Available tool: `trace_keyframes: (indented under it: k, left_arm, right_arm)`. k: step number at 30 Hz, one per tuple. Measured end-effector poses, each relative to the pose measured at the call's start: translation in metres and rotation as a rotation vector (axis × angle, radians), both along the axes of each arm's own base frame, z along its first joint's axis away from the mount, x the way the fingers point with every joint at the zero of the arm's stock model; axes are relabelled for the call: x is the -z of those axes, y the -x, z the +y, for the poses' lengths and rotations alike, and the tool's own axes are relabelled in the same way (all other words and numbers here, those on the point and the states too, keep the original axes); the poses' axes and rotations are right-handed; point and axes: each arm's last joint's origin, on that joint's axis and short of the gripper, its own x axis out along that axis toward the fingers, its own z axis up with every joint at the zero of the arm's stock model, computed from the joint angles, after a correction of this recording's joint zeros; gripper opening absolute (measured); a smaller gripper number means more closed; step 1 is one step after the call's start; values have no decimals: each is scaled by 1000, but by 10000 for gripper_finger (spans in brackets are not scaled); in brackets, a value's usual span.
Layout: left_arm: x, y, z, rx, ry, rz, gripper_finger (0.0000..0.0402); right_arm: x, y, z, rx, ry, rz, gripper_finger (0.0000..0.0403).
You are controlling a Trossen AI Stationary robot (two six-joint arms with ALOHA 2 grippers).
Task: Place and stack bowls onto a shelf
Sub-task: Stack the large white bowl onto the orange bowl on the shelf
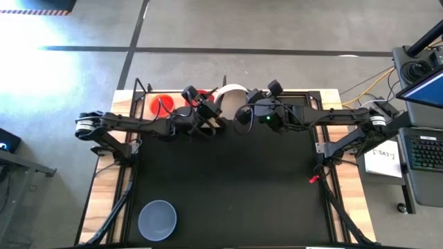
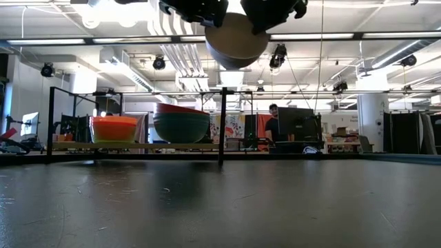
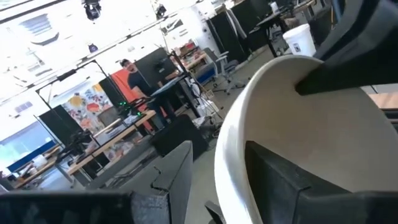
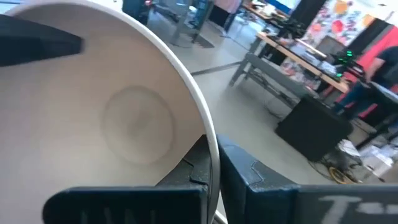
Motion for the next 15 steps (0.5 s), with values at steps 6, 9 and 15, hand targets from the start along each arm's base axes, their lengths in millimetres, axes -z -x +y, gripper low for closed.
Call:
trace_keyframes:
  k: [6, 9, 15]
  left_arm:
    - [1, 0, 1, -1, 20, -19, 117]
    - [3, 0, 1, -1, 18, 17, 87]
    - [11, 1, 3, -33, 55, 72, 9]
  right_arm:
    - [0, -1, 2, -28, -9, 0, 9]
    - [0, -1, 2, -41, -9, 7, 9]
    - [3, -3, 4, -132, -67, -1, 17]
